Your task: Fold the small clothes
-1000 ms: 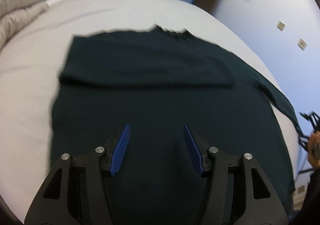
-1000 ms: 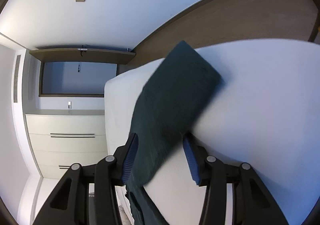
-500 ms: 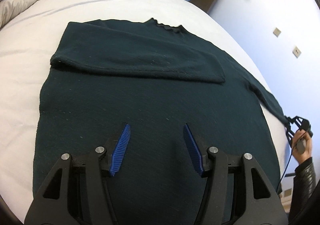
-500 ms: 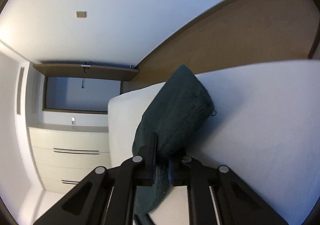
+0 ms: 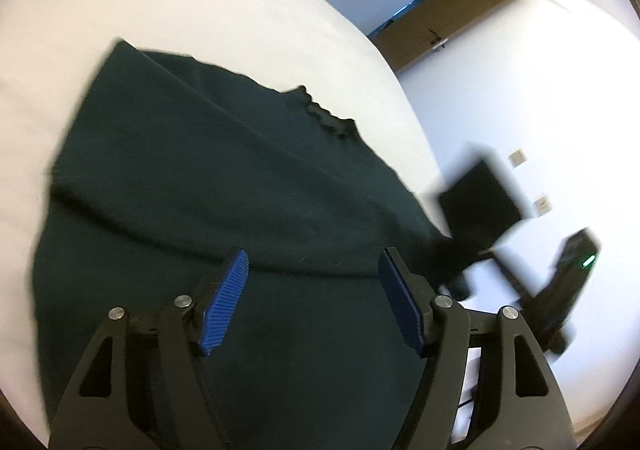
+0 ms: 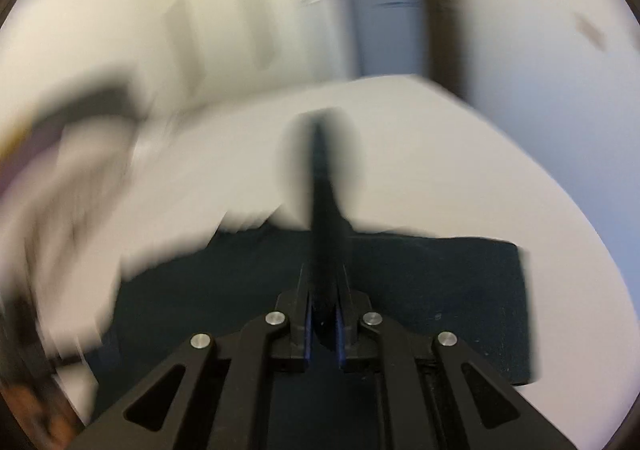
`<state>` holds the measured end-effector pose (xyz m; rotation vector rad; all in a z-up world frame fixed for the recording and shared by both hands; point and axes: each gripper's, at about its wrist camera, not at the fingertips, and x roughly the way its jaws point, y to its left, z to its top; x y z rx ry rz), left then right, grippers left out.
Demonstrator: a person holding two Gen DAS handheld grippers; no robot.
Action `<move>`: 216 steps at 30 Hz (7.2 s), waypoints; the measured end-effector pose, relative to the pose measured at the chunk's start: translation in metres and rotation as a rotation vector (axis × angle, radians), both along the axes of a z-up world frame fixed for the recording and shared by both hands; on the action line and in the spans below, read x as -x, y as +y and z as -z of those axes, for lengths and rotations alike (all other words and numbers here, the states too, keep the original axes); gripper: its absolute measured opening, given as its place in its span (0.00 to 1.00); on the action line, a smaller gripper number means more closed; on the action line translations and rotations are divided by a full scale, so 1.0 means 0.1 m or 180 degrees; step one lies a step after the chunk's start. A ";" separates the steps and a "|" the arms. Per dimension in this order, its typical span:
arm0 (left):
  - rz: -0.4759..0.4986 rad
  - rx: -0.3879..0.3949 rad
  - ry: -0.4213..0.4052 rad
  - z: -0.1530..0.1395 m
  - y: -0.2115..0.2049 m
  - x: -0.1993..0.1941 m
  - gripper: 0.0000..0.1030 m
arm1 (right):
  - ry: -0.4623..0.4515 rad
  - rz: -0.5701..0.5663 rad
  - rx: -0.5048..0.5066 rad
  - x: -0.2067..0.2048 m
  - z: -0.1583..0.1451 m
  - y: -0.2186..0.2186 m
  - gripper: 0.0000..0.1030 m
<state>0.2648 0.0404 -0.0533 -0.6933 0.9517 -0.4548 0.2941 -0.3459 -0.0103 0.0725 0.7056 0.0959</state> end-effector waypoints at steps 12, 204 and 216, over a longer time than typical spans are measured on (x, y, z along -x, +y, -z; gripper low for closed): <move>0.0259 0.0992 0.0719 0.43 -0.35 -0.51 0.65 | 0.0189 -0.0126 0.0091 -0.09 0.60 0.65 0.09; 0.1547 -0.5089 -0.2732 0.75 -0.20 4.30 1.00 | -0.0456 -0.0168 0.1551 3.62 0.74 0.66 0.99; 0.1682 -0.5726 -0.3333 0.92 -0.11 4.38 0.99 | -0.0438 -0.0080 0.1474 3.58 0.71 0.65 0.98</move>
